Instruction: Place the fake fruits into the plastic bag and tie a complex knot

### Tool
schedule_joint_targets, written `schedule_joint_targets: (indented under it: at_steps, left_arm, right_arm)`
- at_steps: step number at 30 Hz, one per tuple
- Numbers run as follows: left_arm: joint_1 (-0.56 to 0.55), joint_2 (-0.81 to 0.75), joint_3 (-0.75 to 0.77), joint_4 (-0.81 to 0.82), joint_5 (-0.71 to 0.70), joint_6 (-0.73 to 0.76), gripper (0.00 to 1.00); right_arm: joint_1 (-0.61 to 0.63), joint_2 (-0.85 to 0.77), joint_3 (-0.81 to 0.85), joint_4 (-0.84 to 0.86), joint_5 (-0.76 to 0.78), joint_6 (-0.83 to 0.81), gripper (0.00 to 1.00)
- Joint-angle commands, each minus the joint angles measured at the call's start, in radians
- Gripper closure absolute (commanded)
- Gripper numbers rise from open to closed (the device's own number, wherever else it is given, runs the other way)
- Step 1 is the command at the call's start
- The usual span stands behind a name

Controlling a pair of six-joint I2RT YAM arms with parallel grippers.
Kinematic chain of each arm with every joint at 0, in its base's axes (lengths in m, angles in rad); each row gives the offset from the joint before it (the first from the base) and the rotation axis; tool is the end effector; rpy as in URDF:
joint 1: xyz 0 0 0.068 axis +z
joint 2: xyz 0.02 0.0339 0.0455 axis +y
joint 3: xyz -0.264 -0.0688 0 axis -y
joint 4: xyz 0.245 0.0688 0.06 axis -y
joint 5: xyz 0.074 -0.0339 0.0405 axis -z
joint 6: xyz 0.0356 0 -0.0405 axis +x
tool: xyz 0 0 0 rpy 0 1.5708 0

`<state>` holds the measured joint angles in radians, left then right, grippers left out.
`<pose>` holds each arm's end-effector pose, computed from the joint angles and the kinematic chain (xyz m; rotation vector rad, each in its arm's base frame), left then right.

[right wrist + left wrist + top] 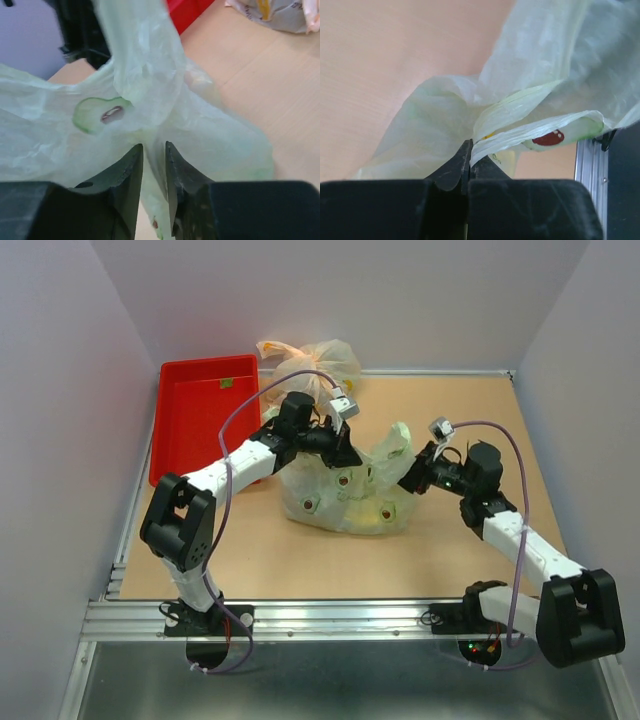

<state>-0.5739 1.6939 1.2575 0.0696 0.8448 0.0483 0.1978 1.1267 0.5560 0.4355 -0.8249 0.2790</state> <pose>0.3139 -0.2346 0.2913 1.1354 1.6224 -1.1589 0.2326 0.0733 0.2568 -0.5659 1.6830 1.0472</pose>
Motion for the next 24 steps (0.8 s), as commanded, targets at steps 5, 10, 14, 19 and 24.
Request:
schedule_joint_targets:
  at_steps: [5, 10, 14, 19, 24]
  left_arm:
    - [0.012, 0.064, 0.034, 0.141, 0.108, -0.153, 1.00]
    - [0.009, 0.084, 0.040, 0.144, 0.166, -0.160, 1.00]
    - [-0.003, 0.079, 0.031, 0.148, 0.184, -0.150, 1.00]
    - [-0.020, 0.084, 0.022, 0.145, 0.178, -0.137, 1.00]
    - [-0.035, 0.104, 0.036, 0.134, 0.148, -0.143, 1.00]
  right_arm:
    - [0.002, -0.140, -0.028, -0.173, -0.102, -0.311, 0.25]
    - [0.002, -0.130, -0.024, -0.173, -0.121, -0.483, 0.15]
    - [0.000, -0.012, 0.001, -0.019, -0.109, -0.450, 0.14]
    - [0.002, 0.117, 0.053, 0.184, -0.132, -0.302, 0.00]
    - [0.009, 0.196, 0.096, 0.347, -0.165, -0.130, 0.00]
